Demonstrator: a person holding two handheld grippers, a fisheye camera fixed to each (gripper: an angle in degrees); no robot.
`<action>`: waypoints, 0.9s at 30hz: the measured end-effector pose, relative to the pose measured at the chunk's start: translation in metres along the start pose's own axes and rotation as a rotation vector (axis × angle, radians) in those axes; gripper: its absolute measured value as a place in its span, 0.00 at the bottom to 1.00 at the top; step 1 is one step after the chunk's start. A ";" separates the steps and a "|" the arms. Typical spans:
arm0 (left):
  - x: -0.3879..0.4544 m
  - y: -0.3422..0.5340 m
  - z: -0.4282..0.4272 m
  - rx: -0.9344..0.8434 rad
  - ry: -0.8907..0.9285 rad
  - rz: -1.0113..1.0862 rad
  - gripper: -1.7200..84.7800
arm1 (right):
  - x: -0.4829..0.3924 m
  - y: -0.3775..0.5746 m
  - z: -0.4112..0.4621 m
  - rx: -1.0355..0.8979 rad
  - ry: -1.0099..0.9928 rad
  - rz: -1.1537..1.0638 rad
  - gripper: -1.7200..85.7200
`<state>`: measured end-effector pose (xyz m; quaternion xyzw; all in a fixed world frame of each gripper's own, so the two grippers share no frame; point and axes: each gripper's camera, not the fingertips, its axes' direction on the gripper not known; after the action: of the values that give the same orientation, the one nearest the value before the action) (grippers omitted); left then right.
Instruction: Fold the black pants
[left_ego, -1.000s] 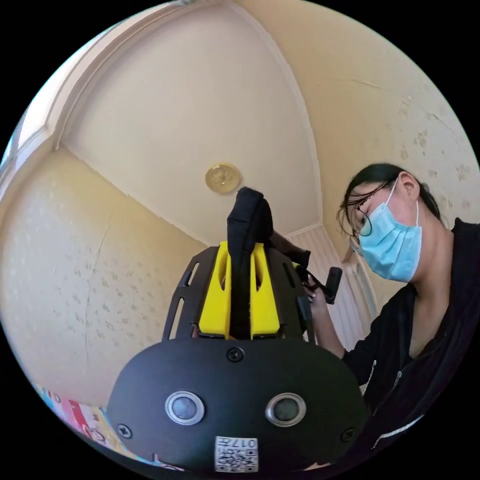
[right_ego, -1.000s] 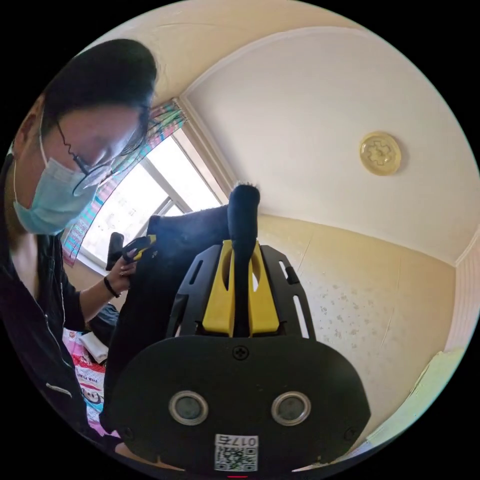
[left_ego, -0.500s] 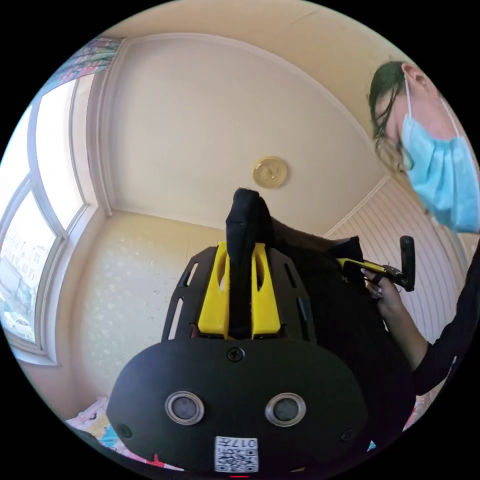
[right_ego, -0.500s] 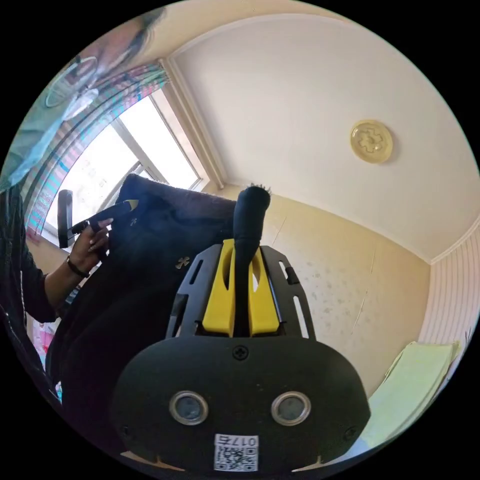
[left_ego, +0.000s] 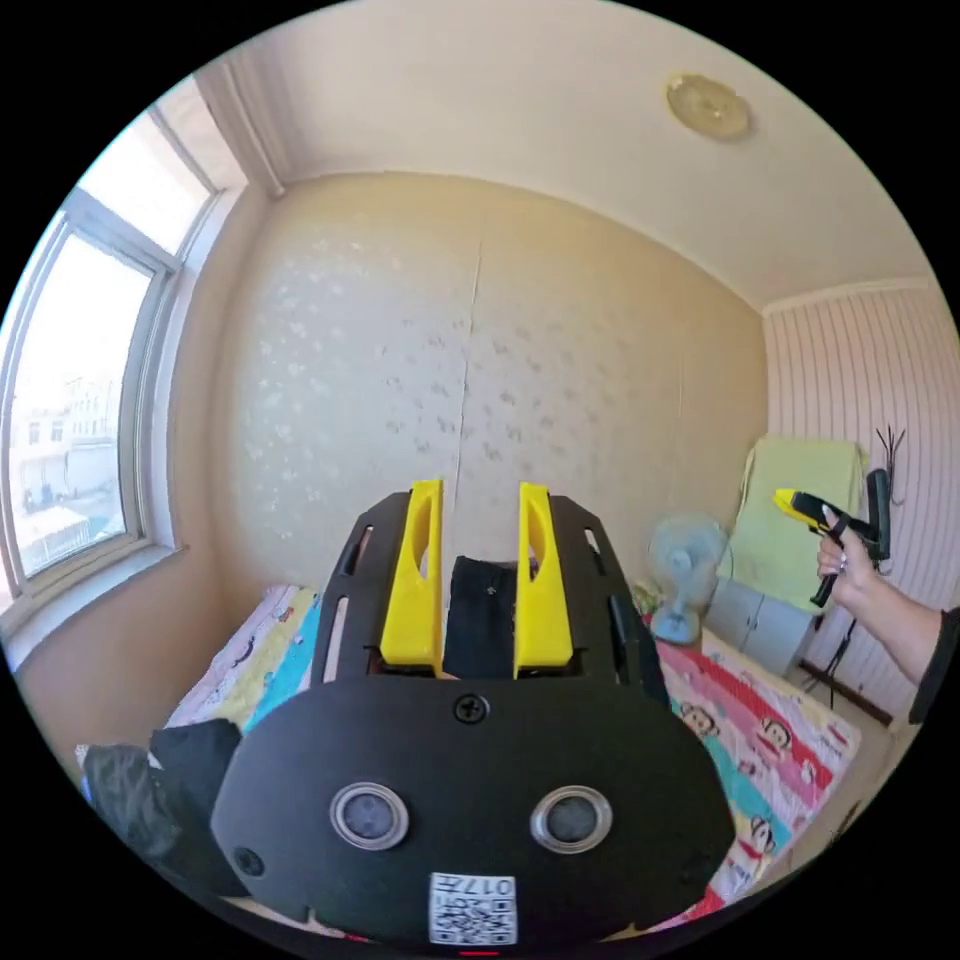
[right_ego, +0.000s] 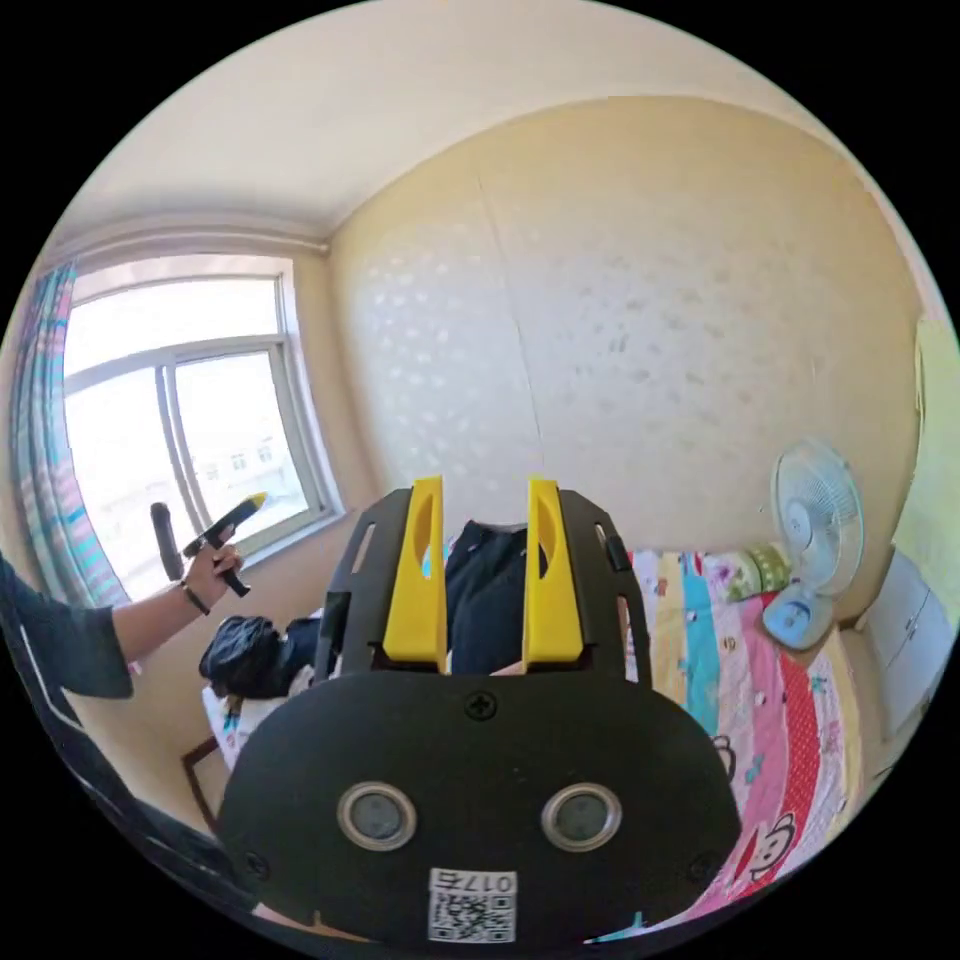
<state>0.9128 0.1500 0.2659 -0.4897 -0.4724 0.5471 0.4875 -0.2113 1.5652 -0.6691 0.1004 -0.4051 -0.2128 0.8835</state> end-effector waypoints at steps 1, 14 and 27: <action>-0.007 0.050 -0.014 -0.086 0.028 0.006 0.15 | 0.004 0.026 -0.001 -0.052 -0.031 0.013 0.14; -0.060 0.258 -0.240 -0.410 -0.192 -0.559 0.13 | 0.055 0.167 -0.185 -0.223 0.163 0.166 0.12; -0.037 0.195 -0.069 -0.515 0.027 -0.313 0.11 | 0.001 0.056 -0.037 -0.048 -0.174 0.056 0.11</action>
<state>0.9693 0.1005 0.0693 -0.5257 -0.6587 0.3209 0.4321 -0.1658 1.6150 -0.6724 0.0492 -0.4777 -0.2055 0.8528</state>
